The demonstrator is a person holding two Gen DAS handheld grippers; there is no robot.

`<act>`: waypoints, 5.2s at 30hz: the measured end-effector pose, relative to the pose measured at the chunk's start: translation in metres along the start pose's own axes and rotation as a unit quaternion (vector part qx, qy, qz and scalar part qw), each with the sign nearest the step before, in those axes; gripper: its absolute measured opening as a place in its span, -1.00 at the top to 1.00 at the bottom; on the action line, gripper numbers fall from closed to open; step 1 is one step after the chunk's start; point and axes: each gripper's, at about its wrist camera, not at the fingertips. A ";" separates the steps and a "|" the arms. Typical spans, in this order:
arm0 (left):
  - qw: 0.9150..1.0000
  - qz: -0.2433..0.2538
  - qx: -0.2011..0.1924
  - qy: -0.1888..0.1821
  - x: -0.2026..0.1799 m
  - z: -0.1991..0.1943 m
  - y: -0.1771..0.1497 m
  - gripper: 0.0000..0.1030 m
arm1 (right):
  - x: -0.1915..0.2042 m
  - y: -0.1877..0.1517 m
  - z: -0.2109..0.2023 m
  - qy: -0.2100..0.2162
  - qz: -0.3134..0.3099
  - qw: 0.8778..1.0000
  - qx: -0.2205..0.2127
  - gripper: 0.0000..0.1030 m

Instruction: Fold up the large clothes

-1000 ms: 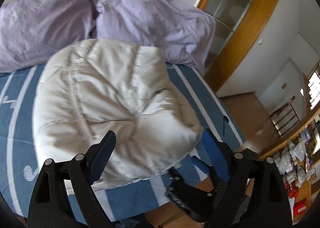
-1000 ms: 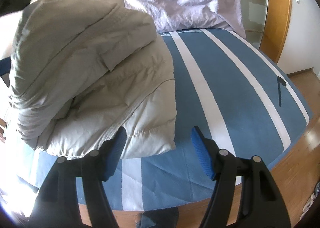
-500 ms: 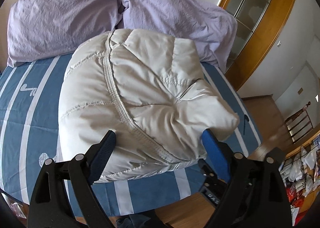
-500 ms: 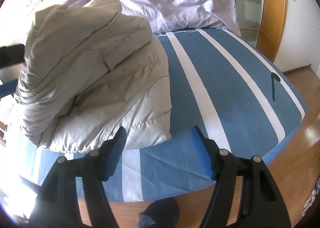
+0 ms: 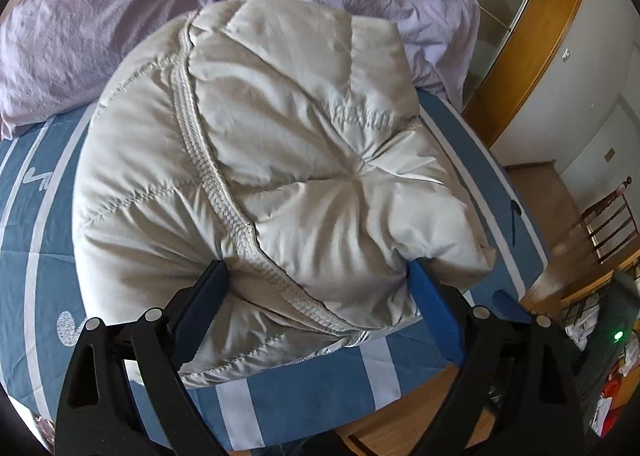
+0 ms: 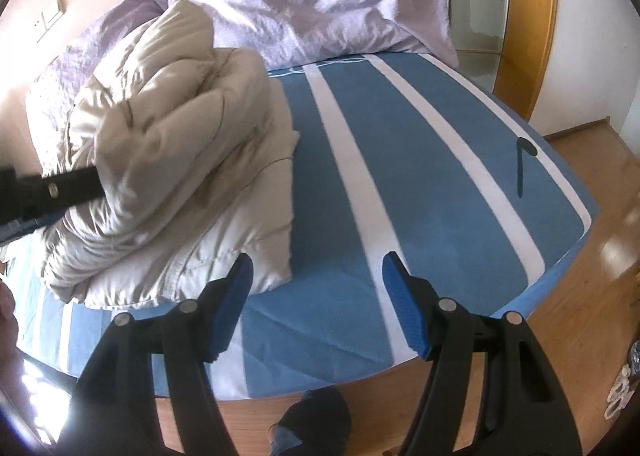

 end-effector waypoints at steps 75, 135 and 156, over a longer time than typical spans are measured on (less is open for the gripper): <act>0.994 0.098 -0.049 -0.005 -0.021 0.002 0.013 -0.78 | 0.050 0.089 0.133 0.172 -0.035 0.980 0.098 0.99; 0.988 0.026 -0.055 0.144 0.080 0.094 0.111 -0.97 | 0.040 0.065 0.117 0.142 0.015 0.990 0.013 0.99; 0.986 0.029 -0.068 0.151 0.081 0.113 0.111 -0.97 | 0.040 0.081 0.112 0.135 0.019 0.990 0.022 0.86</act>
Point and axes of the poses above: each gripper's, at about its wrist camera, not at the fingertips, and z roughly the way its jaws point, x to its left, y to its top, and after that the axes turned 4 degrees about -x, right-handed
